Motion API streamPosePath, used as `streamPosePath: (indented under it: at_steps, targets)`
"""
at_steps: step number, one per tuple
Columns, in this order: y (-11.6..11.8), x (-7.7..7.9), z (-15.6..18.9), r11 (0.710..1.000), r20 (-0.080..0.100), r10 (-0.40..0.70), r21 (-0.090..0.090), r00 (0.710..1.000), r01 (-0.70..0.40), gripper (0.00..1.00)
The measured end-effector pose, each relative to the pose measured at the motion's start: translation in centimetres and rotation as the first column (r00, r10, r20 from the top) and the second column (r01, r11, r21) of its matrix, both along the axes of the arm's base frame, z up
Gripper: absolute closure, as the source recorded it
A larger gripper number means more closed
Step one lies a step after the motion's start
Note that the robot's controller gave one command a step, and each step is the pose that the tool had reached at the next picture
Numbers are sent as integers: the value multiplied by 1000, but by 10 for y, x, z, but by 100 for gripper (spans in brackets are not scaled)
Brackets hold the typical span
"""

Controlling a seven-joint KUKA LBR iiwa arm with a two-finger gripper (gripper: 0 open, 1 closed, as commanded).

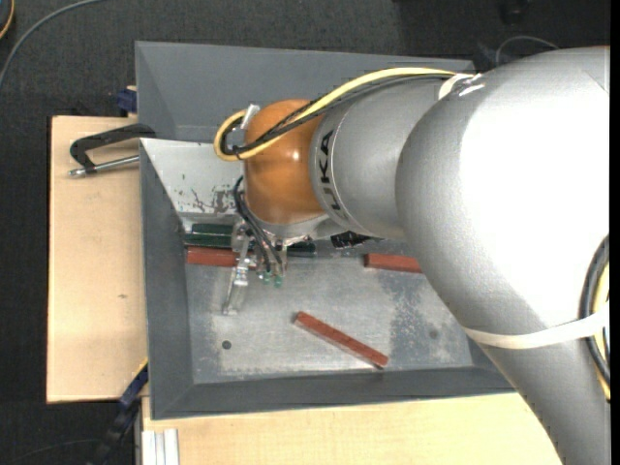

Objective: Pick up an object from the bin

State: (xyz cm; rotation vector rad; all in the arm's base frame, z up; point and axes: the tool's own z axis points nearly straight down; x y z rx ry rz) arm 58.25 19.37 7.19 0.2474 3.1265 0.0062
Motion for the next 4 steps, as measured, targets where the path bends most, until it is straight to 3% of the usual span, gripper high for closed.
streamPosePath:
  at_steps: [1,2,3,4]
  targets:
    - [0,2,3,1000,8,-1,2,1000,1,100]
    - [0,0,0,1000,-2,0,0,1000,0,0]
    - [0,2,3,1000,4,-1,1,1000,1,100]
    - [-2,-8,38,996,3,89,-1,996,-89,100]
